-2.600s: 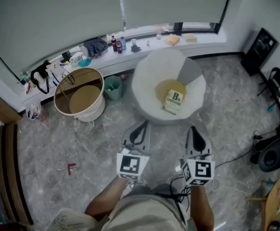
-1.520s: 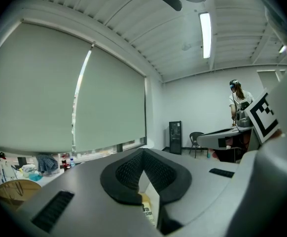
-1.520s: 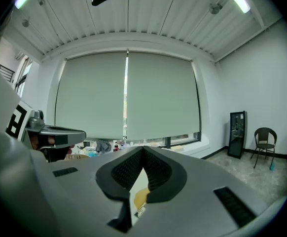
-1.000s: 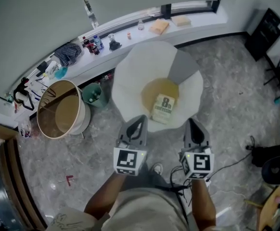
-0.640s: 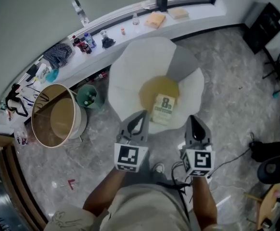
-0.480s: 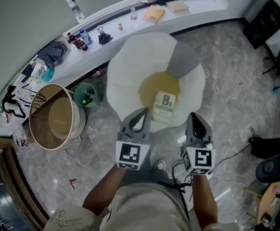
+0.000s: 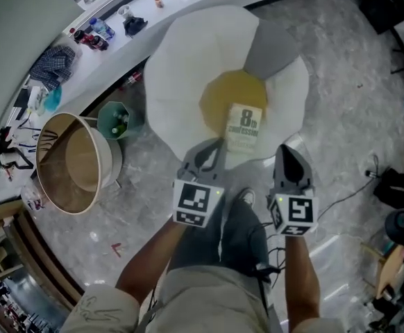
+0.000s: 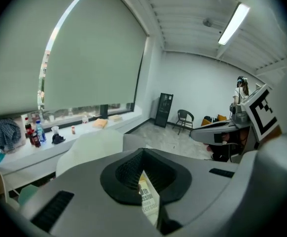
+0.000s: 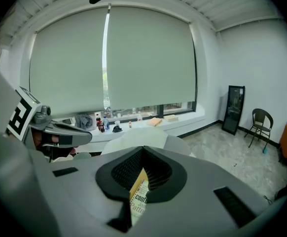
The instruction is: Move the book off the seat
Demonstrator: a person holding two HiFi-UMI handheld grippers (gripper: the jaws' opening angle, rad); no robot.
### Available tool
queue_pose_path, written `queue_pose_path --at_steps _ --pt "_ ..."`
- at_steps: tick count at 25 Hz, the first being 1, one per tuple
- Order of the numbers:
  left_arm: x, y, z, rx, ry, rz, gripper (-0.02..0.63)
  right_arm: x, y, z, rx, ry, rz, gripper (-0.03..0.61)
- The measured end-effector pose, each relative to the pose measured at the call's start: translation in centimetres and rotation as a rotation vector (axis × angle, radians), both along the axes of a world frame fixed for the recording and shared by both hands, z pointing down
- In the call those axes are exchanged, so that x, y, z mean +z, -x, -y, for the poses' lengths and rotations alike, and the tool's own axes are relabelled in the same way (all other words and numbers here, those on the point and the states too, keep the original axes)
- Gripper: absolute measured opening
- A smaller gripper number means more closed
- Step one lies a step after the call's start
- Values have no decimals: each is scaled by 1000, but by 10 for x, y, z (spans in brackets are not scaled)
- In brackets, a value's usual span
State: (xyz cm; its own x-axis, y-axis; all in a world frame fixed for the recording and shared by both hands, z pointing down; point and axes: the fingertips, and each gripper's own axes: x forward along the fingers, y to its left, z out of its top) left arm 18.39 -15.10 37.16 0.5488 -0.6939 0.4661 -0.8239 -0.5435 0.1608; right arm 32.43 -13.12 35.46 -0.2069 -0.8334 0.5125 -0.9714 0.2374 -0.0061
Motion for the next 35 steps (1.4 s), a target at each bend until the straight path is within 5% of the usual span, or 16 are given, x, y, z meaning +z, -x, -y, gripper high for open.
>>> queue_pose_path --at_steps 17,35 --pt "270 -54 27 -105 254 113 2 282 -56 38 -60 248 25 4" --pt "422 -57 28 -119 370 166 3 441 -58 32 -66 392 68 5"
